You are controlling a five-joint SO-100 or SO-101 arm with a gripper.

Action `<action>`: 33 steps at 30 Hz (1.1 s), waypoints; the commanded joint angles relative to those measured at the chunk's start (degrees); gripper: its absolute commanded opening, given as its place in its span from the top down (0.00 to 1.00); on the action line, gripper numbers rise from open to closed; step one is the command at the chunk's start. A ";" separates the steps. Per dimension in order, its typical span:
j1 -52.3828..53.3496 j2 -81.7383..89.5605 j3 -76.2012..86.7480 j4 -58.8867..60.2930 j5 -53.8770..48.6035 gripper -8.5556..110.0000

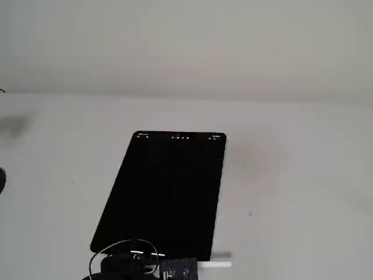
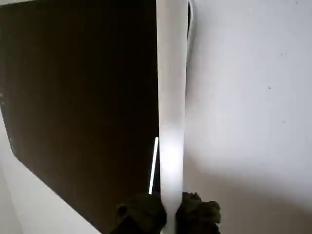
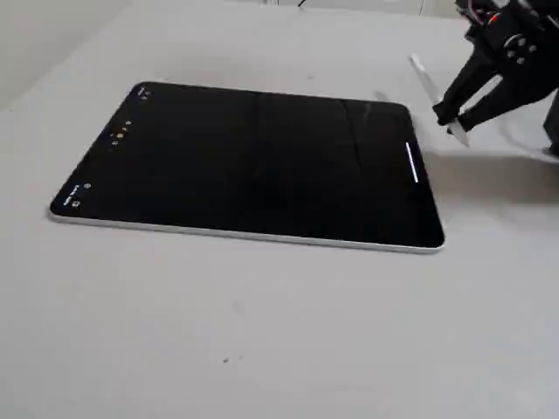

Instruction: Draw a line in the middle of the ipad using the apple pencil

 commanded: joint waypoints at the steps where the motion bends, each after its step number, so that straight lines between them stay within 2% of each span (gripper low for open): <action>1: 0.00 0.44 -0.09 -1.49 0.35 0.93; 26: 0.00 0.44 -0.09 -1.49 0.35 0.93; 33: -3.08 0.44 -0.18 -3.43 -5.01 0.93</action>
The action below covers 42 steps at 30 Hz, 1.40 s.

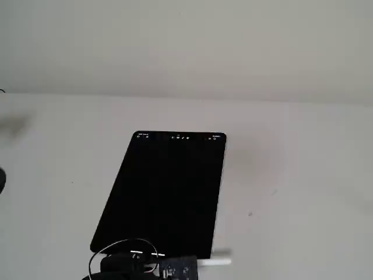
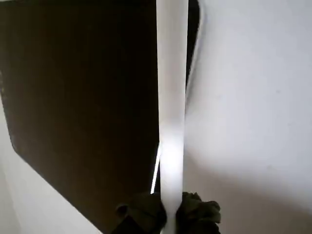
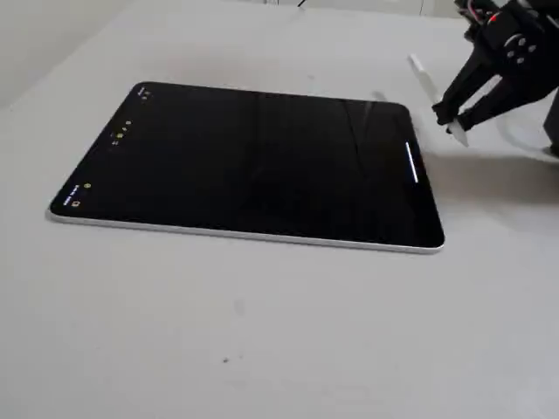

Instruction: Draw a line in the middle of the ipad using the apple pencil

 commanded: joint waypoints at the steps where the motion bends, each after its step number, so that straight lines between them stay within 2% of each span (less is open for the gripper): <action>1: -1.58 0.44 -0.44 -2.90 -3.69 0.93; 10: -8.79 0.53 -10.72 -10.11 -21.18 0.93; 14: -8.88 0.00 -11.07 -20.57 -30.59 0.93; 18: -7.12 -5.36 -7.29 -37.44 -42.10 0.93; 21: -5.54 -14.41 -4.57 -53.79 -49.31 0.93; 26: -4.92 -40.61 -8.70 -77.61 -55.99 0.93; 32: -4.39 -67.59 -20.92 -94.22 -58.71 0.93; 40: -4.92 -93.87 -29.18 -117.51 -67.15 0.93; 42: -4.83 -98.35 -31.64 -120.06 -68.12 0.93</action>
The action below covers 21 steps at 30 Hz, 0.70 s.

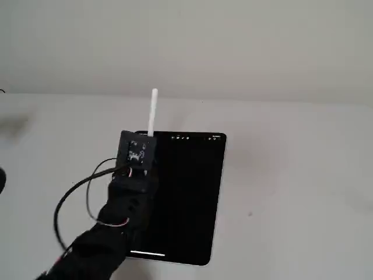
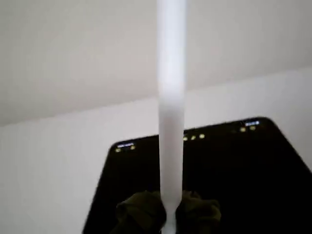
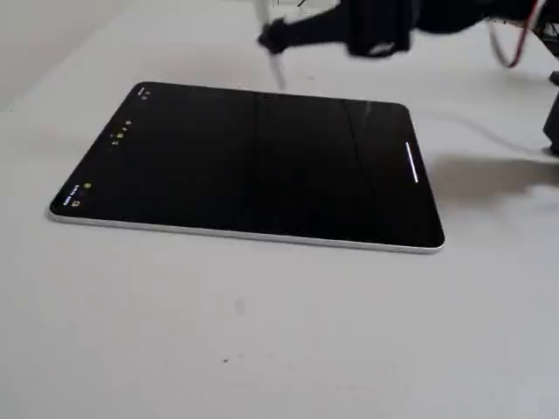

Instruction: Draw a line in the middle of the ipad using the apple pencil

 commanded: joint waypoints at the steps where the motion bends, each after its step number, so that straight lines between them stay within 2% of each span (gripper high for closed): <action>1: 0.70 -10.72 -9.49 -10.11 -3.69 0.93; 6: 0.97 -22.59 -16.08 -18.54 -9.14 0.93; 13: 0.35 -33.57 -22.15 -28.48 -11.07 0.93; 21: -0.88 -41.13 -26.89 -33.40 -14.15 0.93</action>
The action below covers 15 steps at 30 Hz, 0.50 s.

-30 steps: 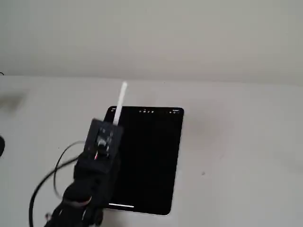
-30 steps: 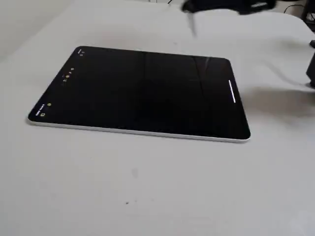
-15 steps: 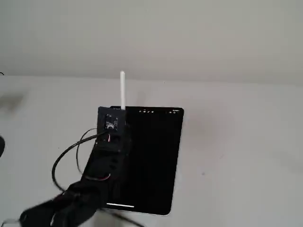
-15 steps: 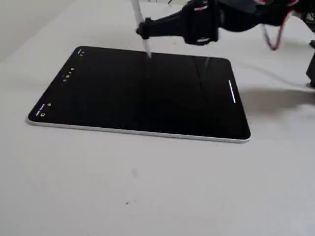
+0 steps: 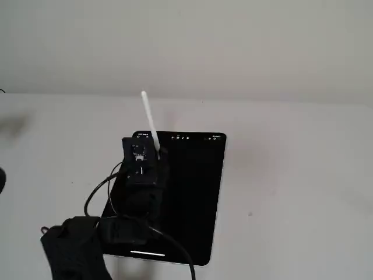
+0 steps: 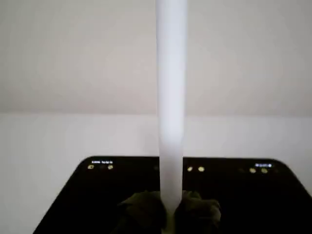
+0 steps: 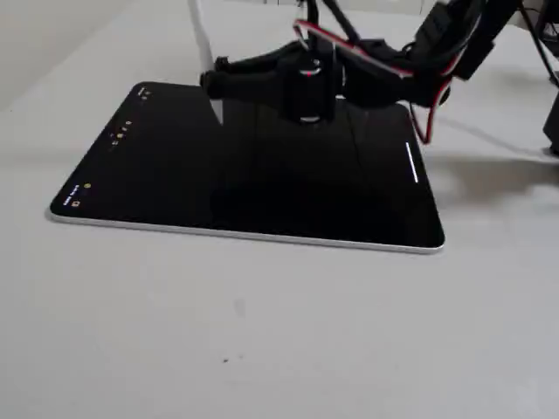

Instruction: Draw a line in the middle of the ipad using the apple pencil

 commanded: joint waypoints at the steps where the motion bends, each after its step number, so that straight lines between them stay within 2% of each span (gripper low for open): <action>1: -0.79 -2.64 -6.06 -5.54 -2.81 0.93; 15: -1.41 -5.98 -7.73 -3.25 -3.43 0.93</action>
